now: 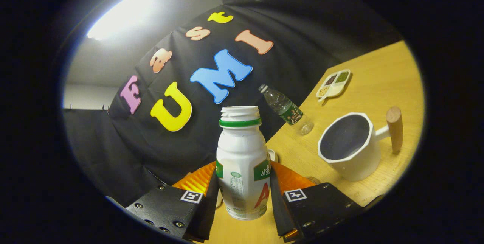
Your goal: Take the bottle from table, then pour the juice into the cup, finally place the bottle on the coaster
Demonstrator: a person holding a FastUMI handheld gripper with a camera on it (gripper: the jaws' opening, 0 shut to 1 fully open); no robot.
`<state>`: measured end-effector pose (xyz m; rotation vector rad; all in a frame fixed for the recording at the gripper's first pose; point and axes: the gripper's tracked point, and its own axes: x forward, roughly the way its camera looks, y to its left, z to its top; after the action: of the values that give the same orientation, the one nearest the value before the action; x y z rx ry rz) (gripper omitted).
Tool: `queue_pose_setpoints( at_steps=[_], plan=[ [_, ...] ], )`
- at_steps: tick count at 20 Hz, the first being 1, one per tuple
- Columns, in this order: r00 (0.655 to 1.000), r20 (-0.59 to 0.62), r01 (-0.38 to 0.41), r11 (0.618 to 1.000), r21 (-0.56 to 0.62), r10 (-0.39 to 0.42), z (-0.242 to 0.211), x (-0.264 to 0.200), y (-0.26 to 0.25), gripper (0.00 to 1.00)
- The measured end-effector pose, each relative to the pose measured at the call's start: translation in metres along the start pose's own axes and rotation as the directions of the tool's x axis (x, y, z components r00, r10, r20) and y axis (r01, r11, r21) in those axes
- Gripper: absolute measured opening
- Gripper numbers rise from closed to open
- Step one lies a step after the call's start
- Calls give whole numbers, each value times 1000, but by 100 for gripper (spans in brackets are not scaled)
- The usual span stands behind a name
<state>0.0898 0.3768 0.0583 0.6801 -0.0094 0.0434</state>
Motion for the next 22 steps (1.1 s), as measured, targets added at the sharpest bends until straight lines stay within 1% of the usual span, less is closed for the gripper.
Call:
queue_pose_setpoints(
  at_steps=[1, 3, 6, 9, 13, 15, 17, 22],
  plan=[
    [1000, 2, 11, 996, -87, -11, 2, 0, 4, 64],
    [1000, 20, 12, 977, -215, -7, 5, -2, 14, 64],
    [999, 40, 34, 940, -338, -22, 7, -2, 21, 64],
    [997, 52, 68, 890, -451, -50, 8, 1, 20, 64],
    [994, 64, 113, 800, -589, -93, 3, 0, 16, 64],
    [994, 61, 111, 776, -621, -93, -1, 1, 17, 64],
    [994, 57, 110, 770, -628, -96, -3, 3, 15, 64],
    [993, 52, 113, 794, -598, -102, -2, 4, 10, 64]
  ],
)
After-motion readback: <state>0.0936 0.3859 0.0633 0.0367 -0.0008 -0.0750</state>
